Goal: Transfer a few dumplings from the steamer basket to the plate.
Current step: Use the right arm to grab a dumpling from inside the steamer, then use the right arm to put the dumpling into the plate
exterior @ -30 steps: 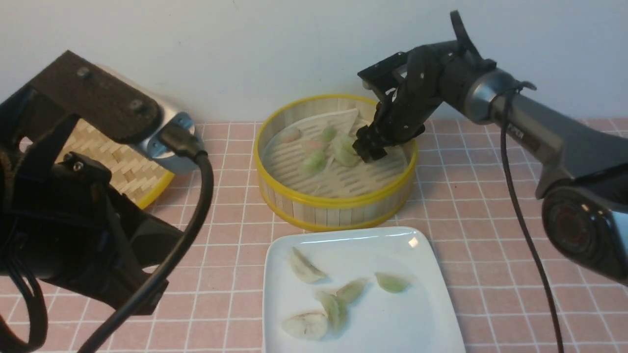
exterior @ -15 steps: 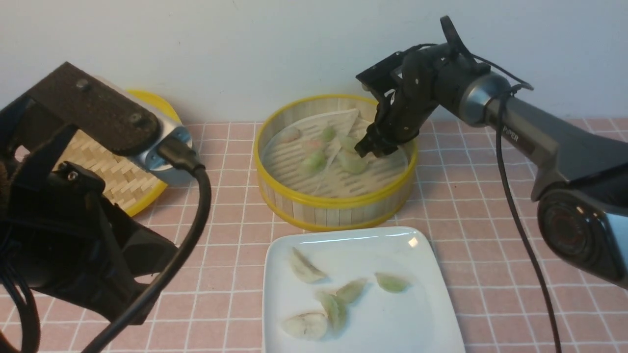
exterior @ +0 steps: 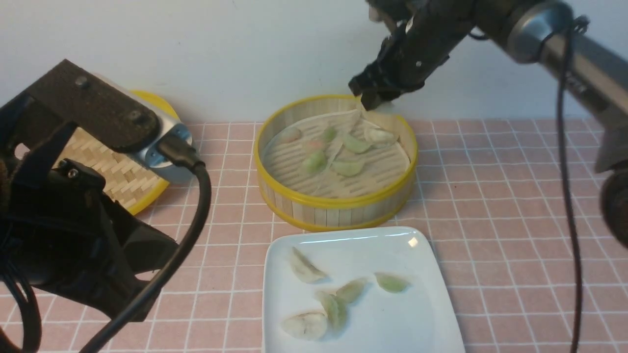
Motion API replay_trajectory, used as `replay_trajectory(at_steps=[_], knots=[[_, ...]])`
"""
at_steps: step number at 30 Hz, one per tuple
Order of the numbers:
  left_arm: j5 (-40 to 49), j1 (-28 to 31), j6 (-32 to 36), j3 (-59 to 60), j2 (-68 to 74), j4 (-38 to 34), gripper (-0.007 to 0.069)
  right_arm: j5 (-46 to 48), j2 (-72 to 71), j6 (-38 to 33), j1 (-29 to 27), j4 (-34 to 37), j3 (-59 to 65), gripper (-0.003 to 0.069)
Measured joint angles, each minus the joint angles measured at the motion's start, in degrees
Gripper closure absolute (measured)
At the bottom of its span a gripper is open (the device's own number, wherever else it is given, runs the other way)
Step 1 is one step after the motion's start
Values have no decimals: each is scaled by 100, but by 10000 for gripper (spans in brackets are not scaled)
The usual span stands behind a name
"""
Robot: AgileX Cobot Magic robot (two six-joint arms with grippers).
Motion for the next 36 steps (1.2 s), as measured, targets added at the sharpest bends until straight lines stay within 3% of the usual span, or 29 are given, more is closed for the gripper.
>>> replay_trajectory(at_steps=[8,12,17,19,24,26,28,32,36], knots=[[-86,0,0,0,0,-88,631,-24,-1942,120,581,241,3169,481],[-160,0,0,0,0,-95,631,-518,-1764,469,834,261,4454,481],[-160,0,0,0,0,-112,631,-1203,-1307,661,849,214,4686,471],[-160,0,0,0,0,-117,631,-1370,-1205,691,849,214,4623,428],[-160,0,0,0,0,-131,631,-1303,-1133,708,849,286,4399,186],[-160,0,5,0,0,-136,631,-831,-1131,749,849,242,4134,102],[-160,0,5,0,0,-136,631,-561,-1131,818,849,207,3901,90],[-192,0,45,0,0,-136,631,-218,-1436,1146,849,-29,3476,214],[-333,0,45,0,0,-120,631,-146,-2622,1606,849,-167,3675,495]])
